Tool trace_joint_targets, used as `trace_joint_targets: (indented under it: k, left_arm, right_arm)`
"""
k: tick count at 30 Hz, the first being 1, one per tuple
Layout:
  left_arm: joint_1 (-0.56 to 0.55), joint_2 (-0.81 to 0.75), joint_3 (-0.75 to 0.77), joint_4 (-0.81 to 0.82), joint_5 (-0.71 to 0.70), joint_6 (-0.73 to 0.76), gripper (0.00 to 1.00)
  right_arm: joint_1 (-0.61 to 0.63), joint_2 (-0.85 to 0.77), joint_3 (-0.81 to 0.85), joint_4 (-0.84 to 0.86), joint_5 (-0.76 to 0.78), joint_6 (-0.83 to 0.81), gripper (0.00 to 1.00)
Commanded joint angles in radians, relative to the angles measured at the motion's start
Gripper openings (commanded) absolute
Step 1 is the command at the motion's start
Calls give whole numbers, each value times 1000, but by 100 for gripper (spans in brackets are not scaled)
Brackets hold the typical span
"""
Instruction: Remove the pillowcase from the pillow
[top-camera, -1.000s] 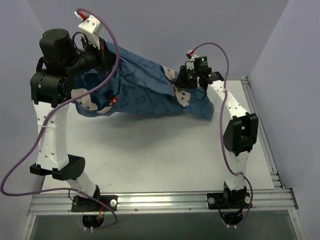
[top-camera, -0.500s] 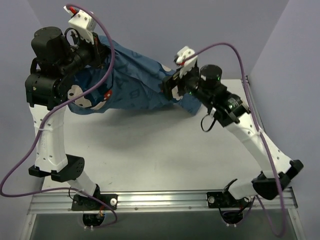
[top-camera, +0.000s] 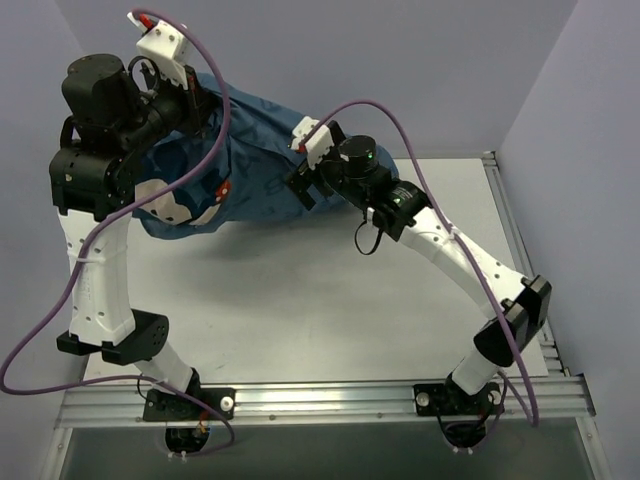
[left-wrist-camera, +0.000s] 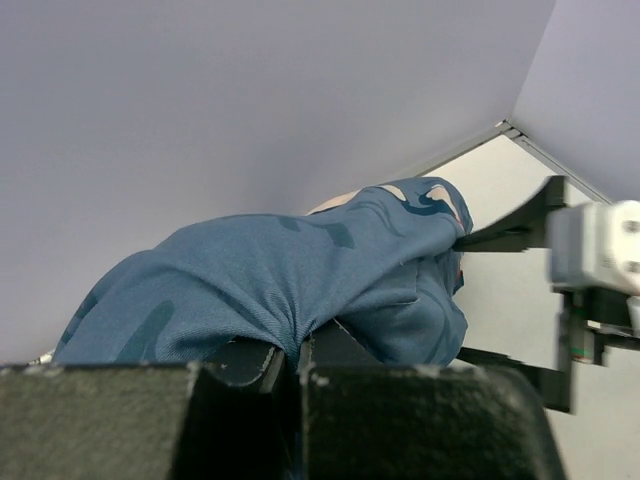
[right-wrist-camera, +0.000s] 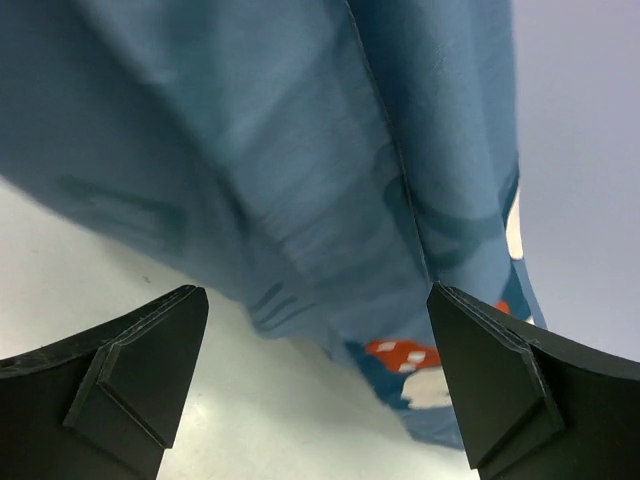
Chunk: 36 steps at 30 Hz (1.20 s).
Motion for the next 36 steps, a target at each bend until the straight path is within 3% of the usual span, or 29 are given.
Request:
trace_joint_targets:
  k: [1,5,7,8,10,11,12,16,19,26,29,33,36]
  left_arm:
    - [-8,-76,22,206,19,4,2]
    - [-6,-74,22,205,28,2,2]
    - [-6,-76,21,202,35,1,2]
    - [-6,-76,21,200,38,-1,2]
    - [-6,-79,19,196,54,-2,2]
    - [-6,-79,19,194,61,-4,2]
    - [-6,-85,18,193,70,-4,2]
    - [-6,-113,-4,177,131,-4,2]
    - [-5,-152,-27,163,222,-1,2]
    - [34,-228,-48,186,372,-116,2]
    - [46,-252,-96,206,412,-163,2]
    - [55,-257,-233,235,357,-263,2]
    - [74,-238,-399,235,305,-307,2]
  right_arm:
    - [-30,76,120,77,-38,-45,100]
    - [-66,191,179,90,-81,-30,98]
    - [-92,211,182,101,-95,-13,89]
    - [-99,227,188,104,-87,16,62]
    - [-115,230,199,107,-47,54,32]
    - [-119,222,199,112,-39,80,4]
    - [-120,211,197,118,-24,94,0]
    - [-120,124,200,107,69,128,0]
    - [-120,34,269,2,106,144,0]
    - [-76,-163,429,-328,13,91,0]
    - [-59,-187,537,-432,10,137,0]
    - [-60,-117,751,-578,14,222,0]
    - [-115,-40,724,-594,-22,233,0]
